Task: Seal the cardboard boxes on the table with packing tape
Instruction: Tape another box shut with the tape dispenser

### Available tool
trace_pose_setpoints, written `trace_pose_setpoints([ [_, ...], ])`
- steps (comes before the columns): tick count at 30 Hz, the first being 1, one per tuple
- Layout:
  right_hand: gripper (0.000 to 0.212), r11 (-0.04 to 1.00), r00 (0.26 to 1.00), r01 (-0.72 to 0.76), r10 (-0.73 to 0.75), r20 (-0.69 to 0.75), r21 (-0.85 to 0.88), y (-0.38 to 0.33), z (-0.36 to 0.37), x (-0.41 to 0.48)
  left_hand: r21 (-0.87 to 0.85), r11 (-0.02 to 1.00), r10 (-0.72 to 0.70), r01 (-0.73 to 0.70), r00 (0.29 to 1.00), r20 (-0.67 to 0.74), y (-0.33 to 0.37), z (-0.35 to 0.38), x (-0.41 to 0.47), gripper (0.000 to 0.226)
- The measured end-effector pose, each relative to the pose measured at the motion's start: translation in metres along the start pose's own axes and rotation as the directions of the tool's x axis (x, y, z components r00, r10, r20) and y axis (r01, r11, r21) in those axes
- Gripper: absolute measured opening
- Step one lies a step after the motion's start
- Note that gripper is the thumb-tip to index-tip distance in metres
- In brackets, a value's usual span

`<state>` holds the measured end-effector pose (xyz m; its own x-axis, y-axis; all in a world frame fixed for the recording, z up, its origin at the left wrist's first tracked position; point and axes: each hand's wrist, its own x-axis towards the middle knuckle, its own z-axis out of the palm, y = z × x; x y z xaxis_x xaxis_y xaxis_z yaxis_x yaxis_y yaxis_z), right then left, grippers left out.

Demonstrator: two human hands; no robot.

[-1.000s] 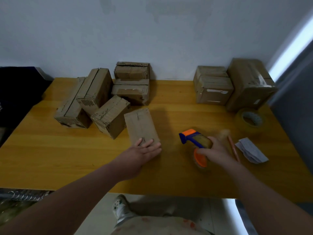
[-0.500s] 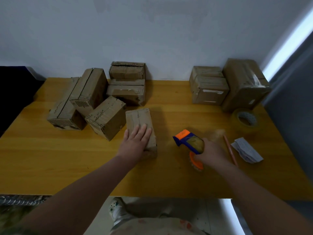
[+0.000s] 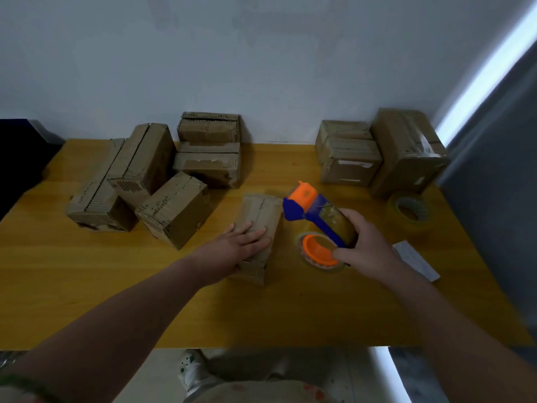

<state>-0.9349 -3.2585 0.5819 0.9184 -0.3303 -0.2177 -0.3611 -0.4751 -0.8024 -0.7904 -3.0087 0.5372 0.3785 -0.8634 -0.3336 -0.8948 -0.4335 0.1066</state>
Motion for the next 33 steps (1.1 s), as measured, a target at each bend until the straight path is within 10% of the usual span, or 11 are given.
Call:
trace_pose_setpoints([
  [4, 0.079, 0.996, 0.996, 0.083, -0.083, 0.019, 0.025, 0.001, 0.004, -0.002, -0.439, 0.895, -0.218, 0.076, 0.935, -0.282, 0.016, -0.017, -0.014, 0.064],
  [7, 0.080, 0.991, 0.990, 0.133, -0.134, 0.034, 0.031, -0.004, 0.006, -0.003, -0.955, 0.245, -0.626, 0.166, 0.780, -0.025, 0.034, -0.045, -0.016, 0.050],
  [9, 0.082, 0.986, 0.984, 0.168, -0.168, 0.055, 0.004, -0.009, 0.006, -0.006, -0.948, -0.243, -0.495, 0.207, 0.813, 0.305, 0.038, -0.056, -0.014, 0.054],
  [11, 0.086, 0.978, 0.976, 0.205, -0.202, 0.086, -0.028, -0.018, 0.007, -0.010, -0.897, -0.390, -0.397, 0.208, 0.841, 0.367, 0.040, -0.059, -0.014, 0.043],
  [17, 0.086, 0.963, 0.948, 0.268, -0.265, 0.177, 0.004, -0.032, 0.007, -0.018, -0.954, -0.281, -0.581, 0.102, 0.774, 0.254, 0.032, -0.052, -0.014, 0.009],
  [24, 0.078, 0.909, 0.931, 0.327, -0.263, 0.253, -0.259, -0.029, -0.007, -0.018, -0.982, -0.106, -0.782, 0.154, 0.597, 0.178, 0.006, -0.030, -0.036, 0.010],
  [33, 0.071, 0.886, 0.935, 0.264, -0.138, 0.327, -0.381, -0.007, -0.016, -0.022, -0.977, 0.036, -0.838, 0.209, 0.539, 0.084, 0.008, 0.005, -0.045, 0.028],
])
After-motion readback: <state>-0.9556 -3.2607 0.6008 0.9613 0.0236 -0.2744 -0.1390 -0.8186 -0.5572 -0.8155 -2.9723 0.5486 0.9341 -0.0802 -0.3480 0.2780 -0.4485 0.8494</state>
